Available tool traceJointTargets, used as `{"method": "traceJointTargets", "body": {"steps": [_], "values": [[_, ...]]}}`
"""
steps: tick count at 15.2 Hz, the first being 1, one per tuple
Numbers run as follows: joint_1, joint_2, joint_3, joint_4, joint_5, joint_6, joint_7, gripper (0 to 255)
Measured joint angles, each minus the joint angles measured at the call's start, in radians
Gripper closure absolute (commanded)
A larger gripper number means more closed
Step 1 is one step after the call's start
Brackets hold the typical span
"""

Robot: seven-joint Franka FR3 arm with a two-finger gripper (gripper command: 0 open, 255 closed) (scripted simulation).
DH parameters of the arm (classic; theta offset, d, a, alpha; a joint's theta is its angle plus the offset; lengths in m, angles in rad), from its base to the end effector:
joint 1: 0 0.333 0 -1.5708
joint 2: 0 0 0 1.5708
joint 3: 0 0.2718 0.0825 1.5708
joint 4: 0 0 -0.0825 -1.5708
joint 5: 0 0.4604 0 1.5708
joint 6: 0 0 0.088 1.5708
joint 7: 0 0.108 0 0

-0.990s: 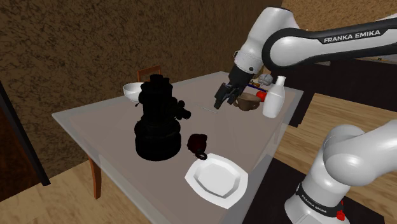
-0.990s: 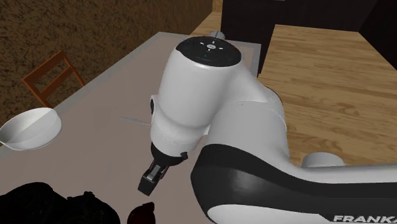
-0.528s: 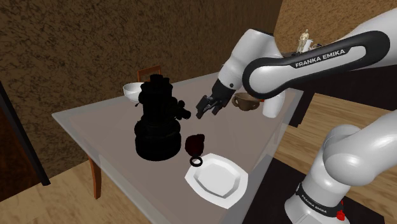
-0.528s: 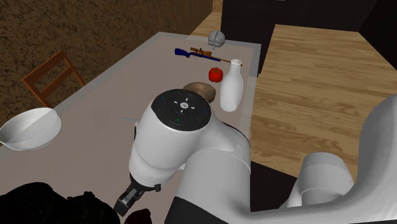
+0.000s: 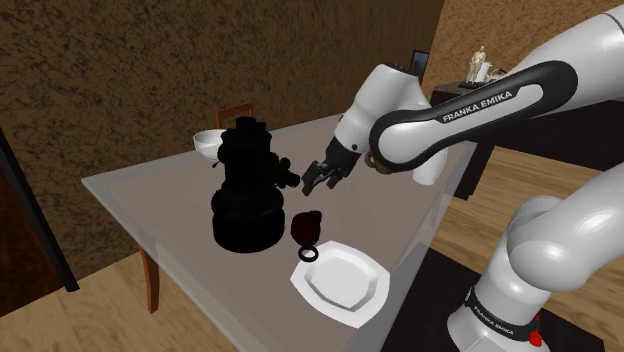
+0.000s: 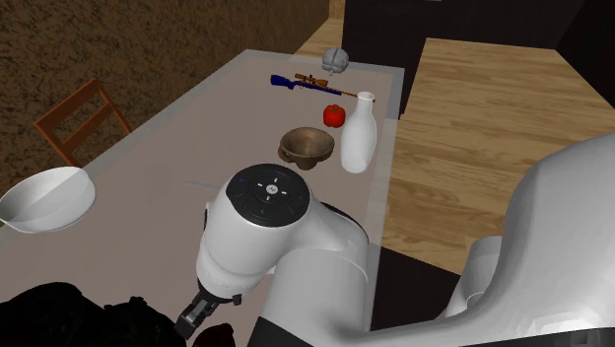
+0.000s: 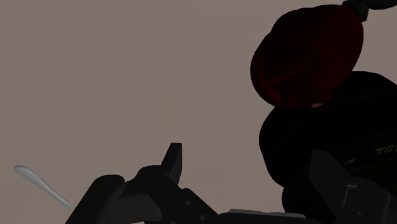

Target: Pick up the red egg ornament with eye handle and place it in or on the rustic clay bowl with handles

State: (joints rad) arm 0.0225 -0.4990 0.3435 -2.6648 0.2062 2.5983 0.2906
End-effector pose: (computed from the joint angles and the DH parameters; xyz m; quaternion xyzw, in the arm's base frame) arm 0.4696 0.1575 0.3480 -0.9775 0.0413 -0.1997 0.0542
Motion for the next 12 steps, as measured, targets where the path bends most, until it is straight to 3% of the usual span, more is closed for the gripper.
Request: {"method": "traceJointTargets", "body": {"steps": [4, 5, 12], "values": [[-0.001, 0.002, 0.000, 0.000, 0.000, 0.003, 0.000, 0], [-0.001, 0.003, 0.000, 0.000, 0.000, 0.003, 0.000, 255], [-0.001, 0.003, 0.000, 0.000, 0.000, 0.003, 0.000, 255]]}}
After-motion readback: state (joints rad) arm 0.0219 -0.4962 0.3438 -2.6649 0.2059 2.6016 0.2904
